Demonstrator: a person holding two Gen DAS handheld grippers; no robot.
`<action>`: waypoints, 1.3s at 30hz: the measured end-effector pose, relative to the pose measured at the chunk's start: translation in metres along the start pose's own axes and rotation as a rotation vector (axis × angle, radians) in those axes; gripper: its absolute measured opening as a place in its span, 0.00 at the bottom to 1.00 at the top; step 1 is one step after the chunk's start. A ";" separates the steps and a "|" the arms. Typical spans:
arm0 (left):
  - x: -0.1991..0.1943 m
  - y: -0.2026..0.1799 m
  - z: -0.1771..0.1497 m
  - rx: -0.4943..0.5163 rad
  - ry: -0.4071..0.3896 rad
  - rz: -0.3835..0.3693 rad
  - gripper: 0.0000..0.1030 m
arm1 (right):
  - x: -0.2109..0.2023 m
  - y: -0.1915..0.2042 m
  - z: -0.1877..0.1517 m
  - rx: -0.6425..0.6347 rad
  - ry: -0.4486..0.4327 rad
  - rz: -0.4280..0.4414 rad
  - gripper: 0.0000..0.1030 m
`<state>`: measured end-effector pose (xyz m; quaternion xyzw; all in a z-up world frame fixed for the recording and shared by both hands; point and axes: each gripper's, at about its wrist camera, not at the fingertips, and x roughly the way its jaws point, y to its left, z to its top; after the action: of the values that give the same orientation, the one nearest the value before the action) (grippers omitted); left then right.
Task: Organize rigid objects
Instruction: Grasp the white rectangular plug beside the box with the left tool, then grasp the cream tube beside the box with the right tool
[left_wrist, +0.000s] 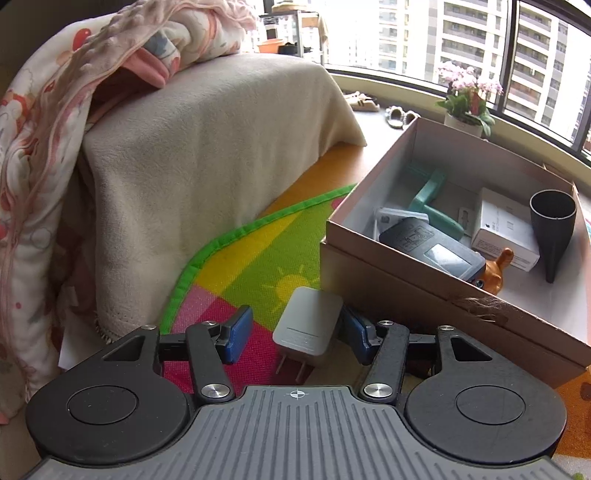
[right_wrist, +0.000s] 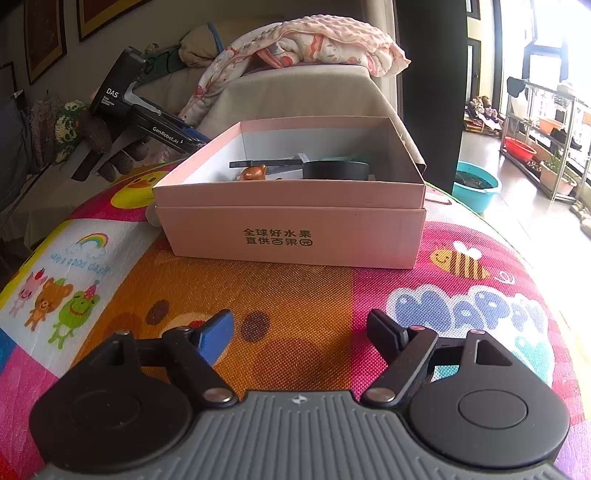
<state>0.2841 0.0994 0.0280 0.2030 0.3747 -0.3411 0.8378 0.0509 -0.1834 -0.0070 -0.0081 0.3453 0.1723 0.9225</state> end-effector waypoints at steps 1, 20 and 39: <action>0.004 -0.003 0.001 0.014 0.017 -0.008 0.57 | 0.000 0.000 0.000 0.000 0.000 0.000 0.77; -0.061 -0.047 -0.057 -0.463 -0.166 0.193 0.36 | -0.001 -0.001 0.000 0.016 -0.005 0.012 0.78; -0.164 -0.151 -0.201 -0.844 -0.314 0.458 0.36 | -0.018 0.086 0.046 -0.170 -0.077 0.032 0.59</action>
<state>-0.0034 0.1843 0.0128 -0.1302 0.2952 0.0064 0.9465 0.0395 -0.1017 0.0485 -0.0743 0.2937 0.2159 0.9282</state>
